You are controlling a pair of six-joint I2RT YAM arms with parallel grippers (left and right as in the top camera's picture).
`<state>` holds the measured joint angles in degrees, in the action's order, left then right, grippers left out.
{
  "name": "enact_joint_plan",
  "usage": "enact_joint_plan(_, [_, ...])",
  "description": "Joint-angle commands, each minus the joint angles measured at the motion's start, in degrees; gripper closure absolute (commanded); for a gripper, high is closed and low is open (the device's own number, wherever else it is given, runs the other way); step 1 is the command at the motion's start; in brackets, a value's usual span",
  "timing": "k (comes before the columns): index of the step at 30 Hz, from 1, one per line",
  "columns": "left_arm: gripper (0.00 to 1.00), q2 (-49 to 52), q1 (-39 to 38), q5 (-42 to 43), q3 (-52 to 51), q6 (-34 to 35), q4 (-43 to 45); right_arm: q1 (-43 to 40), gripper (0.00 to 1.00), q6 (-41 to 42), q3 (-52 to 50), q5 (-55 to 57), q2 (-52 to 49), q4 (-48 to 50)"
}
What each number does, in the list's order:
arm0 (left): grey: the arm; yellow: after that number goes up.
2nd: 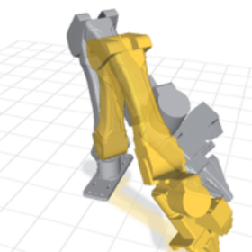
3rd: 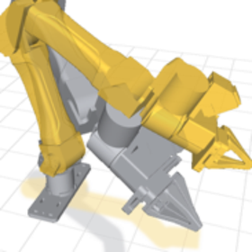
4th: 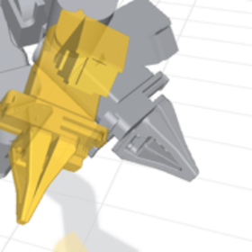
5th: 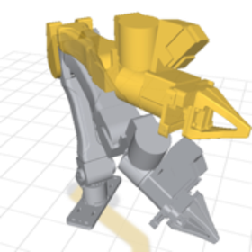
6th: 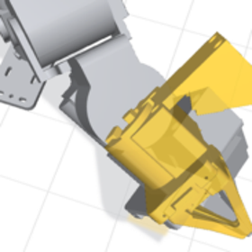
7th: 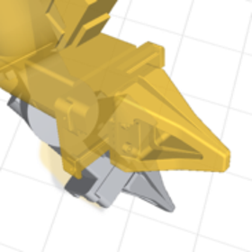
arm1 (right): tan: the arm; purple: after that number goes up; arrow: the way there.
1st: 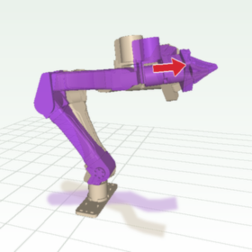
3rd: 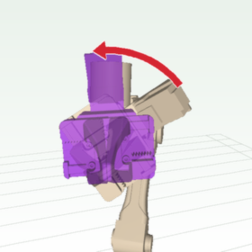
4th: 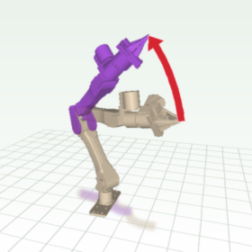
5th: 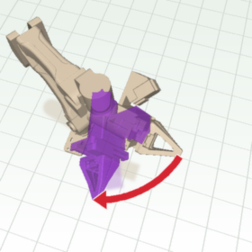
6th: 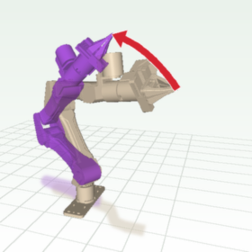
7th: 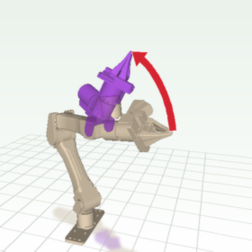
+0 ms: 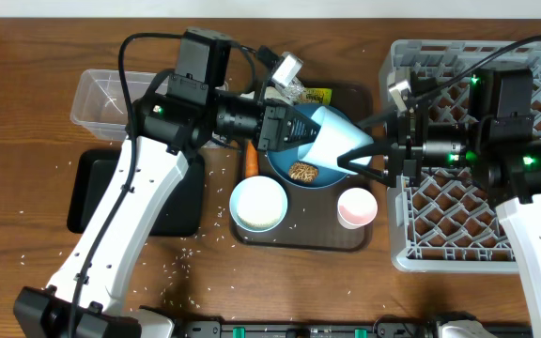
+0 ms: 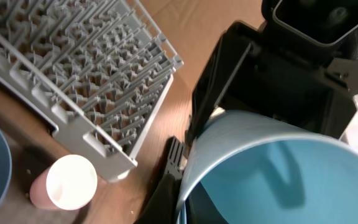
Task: Sort waste into correct bins and load items into the dishwasher rack
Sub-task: 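Lift the light-blue cup and hand it to the right gripper, then carry the light-blue cup with the right gripper into the dish rack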
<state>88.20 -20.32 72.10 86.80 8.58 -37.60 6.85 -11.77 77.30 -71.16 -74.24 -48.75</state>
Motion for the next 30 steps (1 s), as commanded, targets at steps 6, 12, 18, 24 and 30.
enact_joint_plan(6, [0.32,-0.3,-0.2,1.8,0.2,5.2,8.3,0.0,0.5,3.9,1.0,11.3,0.8,-0.5])
enact_joint_plan(12, [0.07,-0.3,0.5,1.8,0.2,8.3,13.4,-5.2,0.55,9.4,1.0,16.8,2.3,-1.5])
enact_joint_plan(18, [0.06,-0.3,3.0,2.0,0.2,9.8,13.3,-15.7,0.58,16.2,1.0,30.8,4.5,-7.1])
enact_joint_plan(24, [0.05,-0.3,3.9,2.3,0.2,10.2,13.3,-29.8,0.59,22.7,1.0,43.4,5.6,-15.7])
enact_joint_plan(30, [0.06,-0.3,3.9,2.3,0.2,10.2,13.2,-45.0,0.59,27.2,1.0,48.9,4.3,-20.9])
